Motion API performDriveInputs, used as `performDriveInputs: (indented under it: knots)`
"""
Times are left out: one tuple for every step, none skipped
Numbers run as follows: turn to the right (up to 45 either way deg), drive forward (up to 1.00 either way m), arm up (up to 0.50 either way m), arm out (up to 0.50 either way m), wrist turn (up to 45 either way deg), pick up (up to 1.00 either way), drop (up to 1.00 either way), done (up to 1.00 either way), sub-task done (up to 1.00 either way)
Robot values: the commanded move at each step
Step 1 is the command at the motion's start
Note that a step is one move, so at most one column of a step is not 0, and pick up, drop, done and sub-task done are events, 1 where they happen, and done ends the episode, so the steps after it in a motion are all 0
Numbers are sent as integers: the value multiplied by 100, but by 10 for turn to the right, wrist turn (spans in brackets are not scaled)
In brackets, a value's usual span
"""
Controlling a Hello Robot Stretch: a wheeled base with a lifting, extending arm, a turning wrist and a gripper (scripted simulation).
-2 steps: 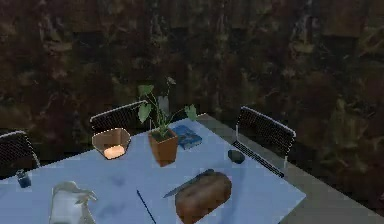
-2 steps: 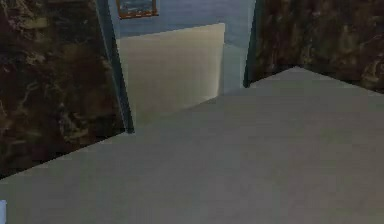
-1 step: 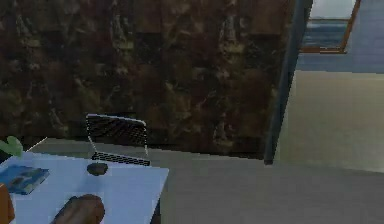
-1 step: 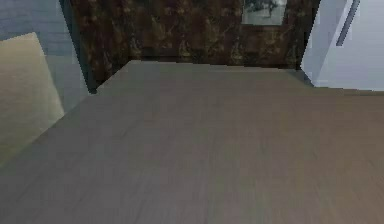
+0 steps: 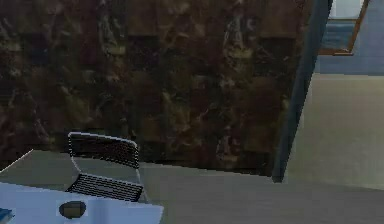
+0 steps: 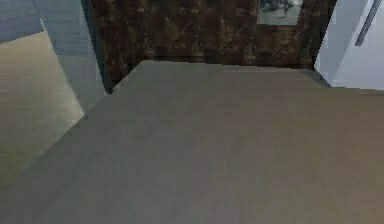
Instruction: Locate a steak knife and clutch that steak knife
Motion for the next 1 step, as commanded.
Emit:
performDriveInputs:
  knots:
    - [-450,0,0,0,0,0,0,0,0]
